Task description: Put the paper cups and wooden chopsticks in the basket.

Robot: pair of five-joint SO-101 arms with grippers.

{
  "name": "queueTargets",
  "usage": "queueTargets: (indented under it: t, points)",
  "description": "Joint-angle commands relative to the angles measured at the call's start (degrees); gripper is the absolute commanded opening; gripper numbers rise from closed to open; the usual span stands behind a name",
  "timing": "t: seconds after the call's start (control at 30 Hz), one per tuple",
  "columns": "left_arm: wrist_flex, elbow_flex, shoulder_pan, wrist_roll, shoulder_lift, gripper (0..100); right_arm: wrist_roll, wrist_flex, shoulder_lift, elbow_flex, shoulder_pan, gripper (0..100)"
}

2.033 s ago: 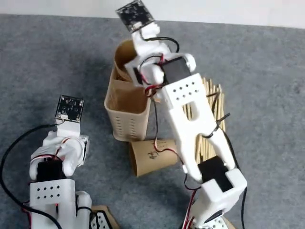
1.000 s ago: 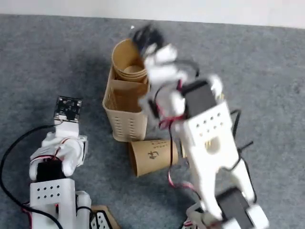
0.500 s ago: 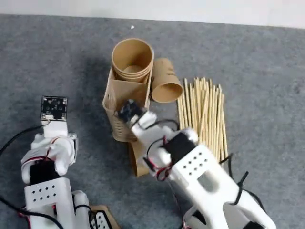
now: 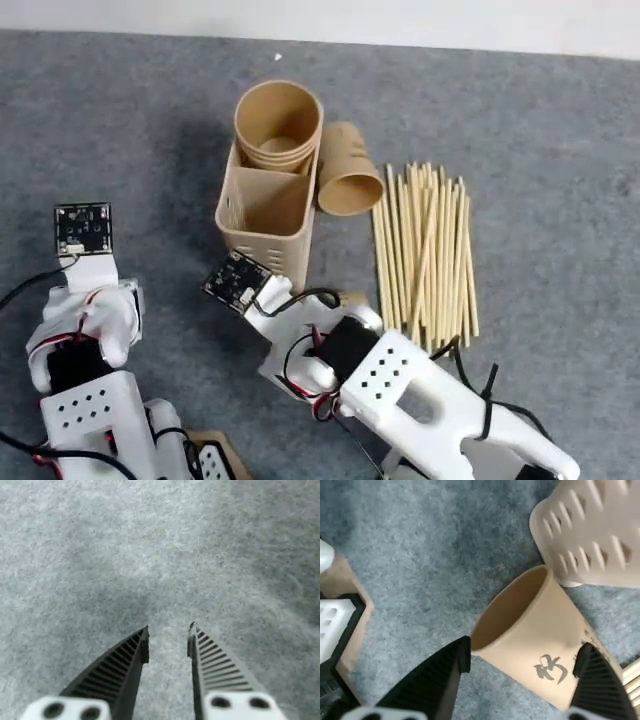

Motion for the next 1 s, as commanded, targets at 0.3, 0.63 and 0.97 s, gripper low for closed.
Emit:
queueTargets:
  t: [0.3, 0.63, 0.97]
  points:
    - [-0.88, -2.51, -0.57, 0.62, 0.04, 16, -0.62, -19.21, 1.63, 12.18, 10.33, 32.7]
    - [-0.70, -2.15, 2.07, 0.70, 0.04, 16, -0.26, -11.56, 0.48, 7.87, 26.15, 14.9]
    - [-0.53, -2.15, 2.15, 0.70, 0.04, 16, 6.51, -3.82, -1.19, -4.62, 37.58, 0.5]
